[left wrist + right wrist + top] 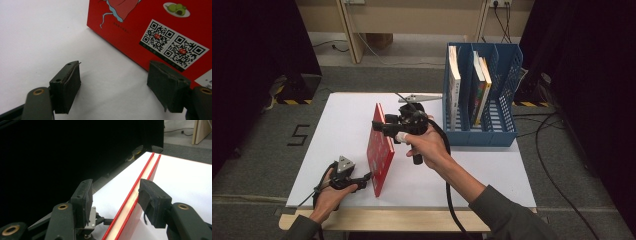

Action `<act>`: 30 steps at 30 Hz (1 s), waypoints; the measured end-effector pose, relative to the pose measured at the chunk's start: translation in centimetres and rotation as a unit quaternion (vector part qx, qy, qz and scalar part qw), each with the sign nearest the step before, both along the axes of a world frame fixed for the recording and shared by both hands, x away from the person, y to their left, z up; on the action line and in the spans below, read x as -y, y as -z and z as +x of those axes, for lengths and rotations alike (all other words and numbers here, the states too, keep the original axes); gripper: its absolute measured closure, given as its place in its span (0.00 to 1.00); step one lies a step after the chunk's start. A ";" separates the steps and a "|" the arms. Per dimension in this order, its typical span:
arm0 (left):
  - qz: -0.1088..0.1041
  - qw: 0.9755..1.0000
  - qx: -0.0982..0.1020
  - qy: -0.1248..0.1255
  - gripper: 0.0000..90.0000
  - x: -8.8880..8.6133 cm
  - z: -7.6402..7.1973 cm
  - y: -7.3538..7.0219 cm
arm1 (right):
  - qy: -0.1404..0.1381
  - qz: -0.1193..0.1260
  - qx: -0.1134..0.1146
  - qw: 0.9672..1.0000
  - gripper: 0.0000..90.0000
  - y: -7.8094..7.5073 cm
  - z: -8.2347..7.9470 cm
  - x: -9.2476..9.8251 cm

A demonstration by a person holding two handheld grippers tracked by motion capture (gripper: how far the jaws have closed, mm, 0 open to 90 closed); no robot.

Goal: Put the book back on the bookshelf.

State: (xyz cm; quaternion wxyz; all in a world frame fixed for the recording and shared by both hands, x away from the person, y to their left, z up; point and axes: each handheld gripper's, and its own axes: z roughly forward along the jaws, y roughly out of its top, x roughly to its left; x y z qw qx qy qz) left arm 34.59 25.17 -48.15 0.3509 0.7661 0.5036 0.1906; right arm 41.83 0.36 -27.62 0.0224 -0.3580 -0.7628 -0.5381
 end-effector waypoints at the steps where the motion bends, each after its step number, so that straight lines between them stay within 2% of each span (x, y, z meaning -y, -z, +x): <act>1: 0.000 1.000 0.001 0.000 0.28 0.0 0.0 0.0 | 0.001 0.002 -0.001 1.000 0.52 0.0 0.0 0.0; 5: -0.002 1.000 0.000 0.001 0.27 0.0 0.0 0.0 | 0.004 0.027 -0.009 1.000 0.52 0.4 0.0 0.4; 6: -0.002 1.000 0.000 0.001 0.27 0.0 0.0 0.0 | -0.008 0.015 -0.051 0.999 0.49 0.7 0.1 0.3; 7: -0.003 1.000 0.001 0.000 0.27 0.0 0.0 0.0 | -0.020 0.017 -0.078 0.997 0.51 1.4 -0.1 0.0; 8: -0.003 1.000 0.001 0.002 0.27 -0.1 0.0 0.0 | -0.027 0.002 -0.079 0.996 0.49 2.2 -0.4 -0.4; 9: -0.004 1.000 -0.001 0.003 0.26 -0.1 -0.1 0.0 | -0.038 0.002 -0.098 0.994 0.44 3.1 -0.6 -0.9; 10: -0.001 1.000 0.000 0.004 0.25 -0.1 -0.1 0.0 | -0.042 0.009 -0.105 0.994 0.44 3.3 -0.4 -1.0; 12: -0.003 1.000 0.000 0.005 0.25 -0.1 -0.1 0.1 | -0.047 -0.021 -0.078 0.996 0.48 2.6 -0.2 -1.0; 14: -0.004 1.000 -0.002 0.007 0.24 -0.1 0.0 0.1 | -0.054 -0.034 -0.083 0.995 0.51 2.2 -0.1 -0.8; 16: -0.003 1.000 -0.001 0.007 0.24 -0.1 0.0 0.1 | -0.059 -0.062 -0.076 0.993 0.52 1.7 -0.1 -0.8; 20: -0.003 1.000 -0.001 0.008 0.24 -0.1 0.0 0.1 | -0.066 -0.088 -0.070 0.991 0.55 1.4 0.2 -0.8; 23: -0.007 1.000 -0.003 0.007 0.24 -0.2 0.0 0.1 | -0.068 -0.120 -0.060 0.989 0.59 1.0 0.4 -0.8; 25: -0.007 1.000 -0.004 0.006 0.22 -0.3 0.0 0.0 | -0.069 -0.165 -0.041 0.983 0.65 0.8 0.9 -0.7; 27: -0.008 1.000 -0.004 0.003 0.20 -0.6 0.0 0.0 | -0.071 -0.181 -0.039 0.980 0.68 0.7 1.3 -0.5; 30: -0.018 1.000 -0.007 -0.011 0.18 -1.3 0.2 0.0 | -0.077 -0.215 -0.026 0.973 0.76 0.6 1.8 0.1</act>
